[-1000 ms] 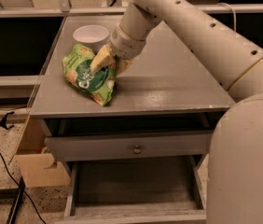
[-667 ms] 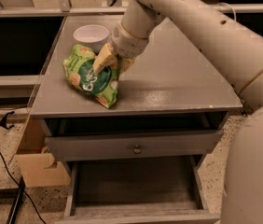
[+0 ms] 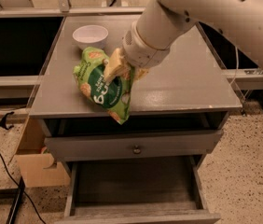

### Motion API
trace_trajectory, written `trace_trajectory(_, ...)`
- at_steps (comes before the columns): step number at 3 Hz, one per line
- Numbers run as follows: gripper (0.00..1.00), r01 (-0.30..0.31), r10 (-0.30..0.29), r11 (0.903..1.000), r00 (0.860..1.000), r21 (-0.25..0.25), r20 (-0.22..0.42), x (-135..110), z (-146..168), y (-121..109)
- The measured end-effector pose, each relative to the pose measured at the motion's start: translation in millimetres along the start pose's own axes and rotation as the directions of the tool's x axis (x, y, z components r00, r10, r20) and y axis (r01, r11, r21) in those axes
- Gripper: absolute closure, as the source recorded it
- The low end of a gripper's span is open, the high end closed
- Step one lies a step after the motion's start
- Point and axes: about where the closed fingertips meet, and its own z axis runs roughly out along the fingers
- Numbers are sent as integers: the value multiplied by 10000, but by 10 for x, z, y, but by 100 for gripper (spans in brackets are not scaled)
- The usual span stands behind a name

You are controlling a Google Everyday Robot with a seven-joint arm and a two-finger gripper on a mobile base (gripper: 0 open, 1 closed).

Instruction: Place green rice chip bag into middle drawer

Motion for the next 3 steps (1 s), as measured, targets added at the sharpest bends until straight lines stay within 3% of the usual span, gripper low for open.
trace_trajectory(1,100,-322,325,9995,9983,74,-493,-458,-149,44)
trace_trajectory(2,100,-299,321,9980,9987,552,-393,-962,-128,155)
trace_trajectory(3,100,-299,321,9980,9987,552,-393,-962,-128,155)
